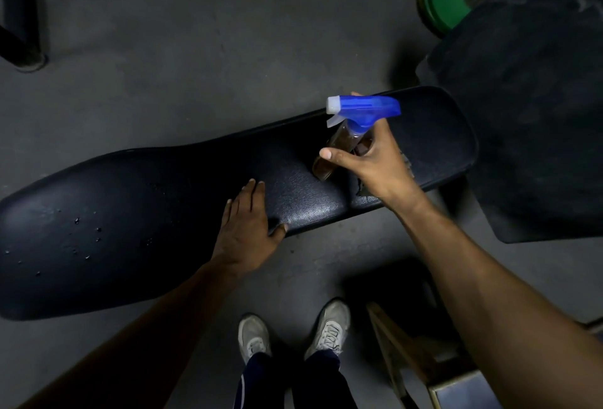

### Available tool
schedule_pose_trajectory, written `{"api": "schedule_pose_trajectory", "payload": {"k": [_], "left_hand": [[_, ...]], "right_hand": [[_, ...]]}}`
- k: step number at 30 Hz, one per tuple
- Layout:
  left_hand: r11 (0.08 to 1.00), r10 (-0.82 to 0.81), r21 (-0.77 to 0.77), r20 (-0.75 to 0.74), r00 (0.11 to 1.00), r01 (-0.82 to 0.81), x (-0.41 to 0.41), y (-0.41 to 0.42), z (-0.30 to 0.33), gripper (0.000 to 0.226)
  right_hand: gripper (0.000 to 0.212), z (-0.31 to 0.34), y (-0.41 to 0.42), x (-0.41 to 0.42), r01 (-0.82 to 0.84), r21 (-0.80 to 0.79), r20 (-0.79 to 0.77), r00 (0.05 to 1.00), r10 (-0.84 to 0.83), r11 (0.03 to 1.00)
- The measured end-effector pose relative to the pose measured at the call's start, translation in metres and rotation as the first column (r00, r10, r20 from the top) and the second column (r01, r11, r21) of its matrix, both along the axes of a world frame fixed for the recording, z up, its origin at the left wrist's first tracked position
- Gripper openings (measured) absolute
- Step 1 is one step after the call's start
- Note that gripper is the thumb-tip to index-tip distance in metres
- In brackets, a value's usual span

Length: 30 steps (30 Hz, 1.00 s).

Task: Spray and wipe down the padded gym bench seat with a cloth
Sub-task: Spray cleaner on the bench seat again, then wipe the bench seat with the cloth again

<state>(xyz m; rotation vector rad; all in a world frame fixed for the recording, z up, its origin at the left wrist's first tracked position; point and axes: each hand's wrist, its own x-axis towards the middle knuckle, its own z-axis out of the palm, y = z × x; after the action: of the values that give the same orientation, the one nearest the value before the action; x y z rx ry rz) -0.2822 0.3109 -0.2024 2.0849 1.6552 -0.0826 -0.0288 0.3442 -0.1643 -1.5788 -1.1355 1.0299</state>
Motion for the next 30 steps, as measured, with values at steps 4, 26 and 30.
{"api": "schedule_pose_trajectory", "payload": {"k": [4,26,30], "left_hand": [[1.0,0.007,-0.008,-0.01,1.0,-0.007,0.0,-0.002,-0.001,0.096],[0.999,-0.011,-0.046,-0.04,0.999,0.009,0.0,-0.012,-0.021,0.097],[0.998,0.01,-0.058,-0.028,1.0,-0.011,-0.009,-0.017,-0.022,0.098]], "right_hand": [[0.083,0.002,-0.011,0.012,-0.065,-0.047,0.023,0.998,0.066,0.997],[0.053,-0.068,-0.063,0.047,0.343,-0.457,0.421,0.896,-0.14,0.821],[0.057,-0.067,-0.102,0.016,0.252,-0.438,0.271,0.952,-0.141,0.863]]}}
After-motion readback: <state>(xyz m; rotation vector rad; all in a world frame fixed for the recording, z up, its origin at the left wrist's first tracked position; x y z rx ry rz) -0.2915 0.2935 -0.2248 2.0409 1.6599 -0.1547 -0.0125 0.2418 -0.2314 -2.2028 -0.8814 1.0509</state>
